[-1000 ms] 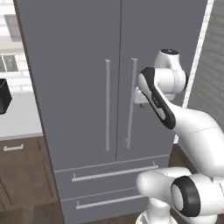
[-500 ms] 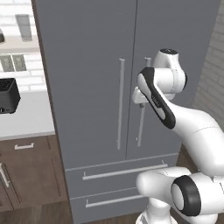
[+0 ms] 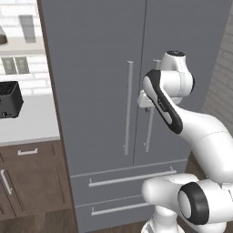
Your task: Take the strawberry from the fridge and place it on top of the pancake, located on the dining counter.
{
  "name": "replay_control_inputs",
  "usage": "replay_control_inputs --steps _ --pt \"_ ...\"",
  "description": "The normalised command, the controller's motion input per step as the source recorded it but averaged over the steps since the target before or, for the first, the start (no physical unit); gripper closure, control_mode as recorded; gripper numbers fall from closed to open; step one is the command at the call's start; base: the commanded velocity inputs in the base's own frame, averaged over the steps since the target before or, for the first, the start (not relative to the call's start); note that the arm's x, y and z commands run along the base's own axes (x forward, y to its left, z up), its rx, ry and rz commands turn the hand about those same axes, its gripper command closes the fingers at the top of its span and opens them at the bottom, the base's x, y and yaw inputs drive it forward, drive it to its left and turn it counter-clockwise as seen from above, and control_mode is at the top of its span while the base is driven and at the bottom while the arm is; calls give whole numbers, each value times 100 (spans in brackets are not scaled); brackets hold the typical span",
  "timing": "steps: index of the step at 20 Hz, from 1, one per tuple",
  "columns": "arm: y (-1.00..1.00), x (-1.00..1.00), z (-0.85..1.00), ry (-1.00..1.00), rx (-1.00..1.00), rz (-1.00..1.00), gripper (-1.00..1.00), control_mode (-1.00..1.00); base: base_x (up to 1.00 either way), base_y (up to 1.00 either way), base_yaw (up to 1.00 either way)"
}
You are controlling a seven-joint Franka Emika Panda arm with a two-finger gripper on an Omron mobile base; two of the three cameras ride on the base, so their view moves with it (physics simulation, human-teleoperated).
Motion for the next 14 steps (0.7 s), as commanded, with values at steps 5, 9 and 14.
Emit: replay_control_inputs --steps 5,9,14 --pt "0 0 0 0 0 0 -100 100 0 27 -3" --pt "0 0 0 0 0 0 -100 100 -18 10 -2" --pt "0 0 0 0 0 0 -100 100 -46 2 0"
